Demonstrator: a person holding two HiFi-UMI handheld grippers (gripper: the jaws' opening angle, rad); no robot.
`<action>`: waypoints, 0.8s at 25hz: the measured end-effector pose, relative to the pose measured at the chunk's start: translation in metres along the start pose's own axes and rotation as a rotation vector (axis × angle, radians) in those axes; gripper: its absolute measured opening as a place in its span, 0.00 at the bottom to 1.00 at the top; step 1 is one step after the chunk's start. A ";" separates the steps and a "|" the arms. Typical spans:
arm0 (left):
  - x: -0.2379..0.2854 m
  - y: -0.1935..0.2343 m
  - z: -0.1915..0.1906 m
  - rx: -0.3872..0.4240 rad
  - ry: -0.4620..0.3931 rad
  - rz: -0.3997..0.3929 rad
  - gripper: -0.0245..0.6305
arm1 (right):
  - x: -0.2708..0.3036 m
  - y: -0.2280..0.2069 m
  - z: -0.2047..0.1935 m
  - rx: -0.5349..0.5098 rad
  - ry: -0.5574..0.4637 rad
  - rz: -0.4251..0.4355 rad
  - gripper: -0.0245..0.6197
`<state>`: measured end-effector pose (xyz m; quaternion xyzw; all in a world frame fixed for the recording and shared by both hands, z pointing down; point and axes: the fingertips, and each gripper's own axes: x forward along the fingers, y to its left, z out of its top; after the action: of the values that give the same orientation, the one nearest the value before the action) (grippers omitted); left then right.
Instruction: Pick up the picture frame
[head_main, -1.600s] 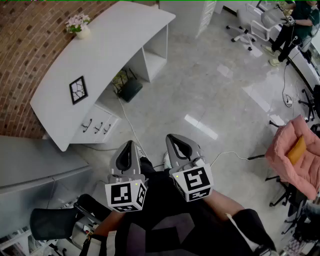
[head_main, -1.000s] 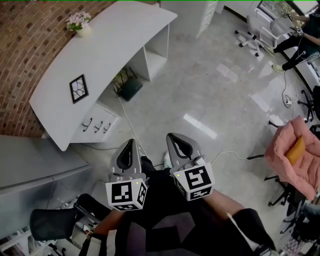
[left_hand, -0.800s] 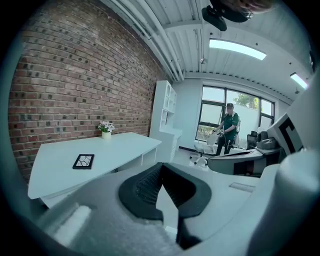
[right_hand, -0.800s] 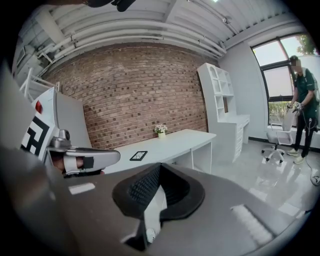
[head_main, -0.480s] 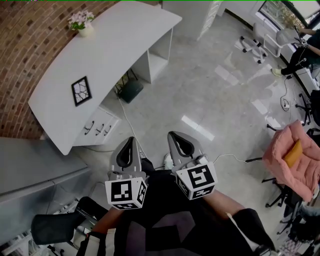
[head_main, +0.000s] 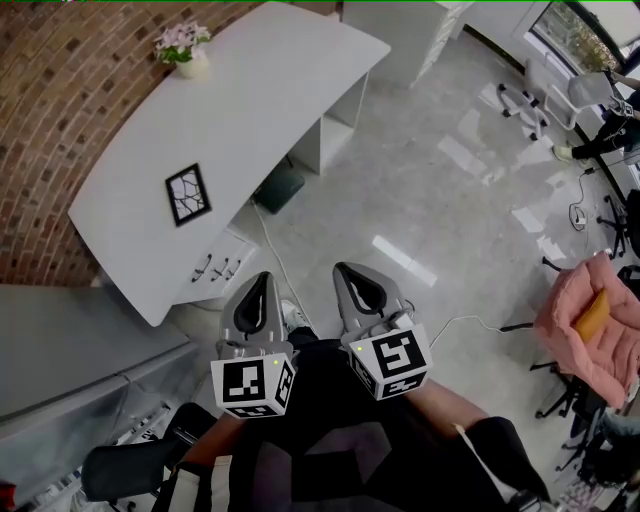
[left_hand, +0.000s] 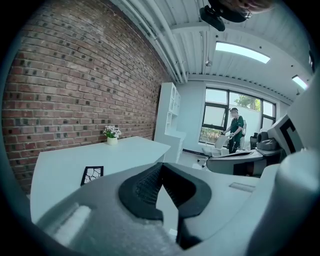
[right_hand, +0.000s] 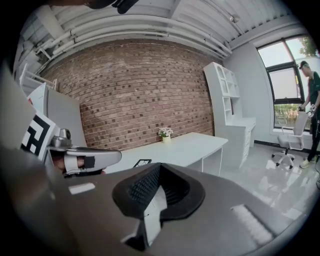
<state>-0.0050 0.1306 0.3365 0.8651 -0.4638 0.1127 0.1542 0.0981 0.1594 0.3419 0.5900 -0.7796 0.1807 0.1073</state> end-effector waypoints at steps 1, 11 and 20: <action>0.003 0.006 0.002 -0.003 -0.001 -0.004 0.03 | 0.006 0.002 0.003 -0.003 0.001 -0.002 0.04; 0.011 0.062 0.014 -0.037 -0.029 -0.053 0.03 | 0.051 0.034 0.019 -0.035 0.022 -0.055 0.04; 0.000 0.113 0.013 -0.084 -0.043 -0.011 0.03 | 0.086 0.073 0.025 -0.073 0.051 -0.015 0.04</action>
<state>-0.0987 0.0668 0.3432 0.8625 -0.4668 0.0736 0.1810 0.0053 0.0908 0.3405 0.5865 -0.7783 0.1667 0.1500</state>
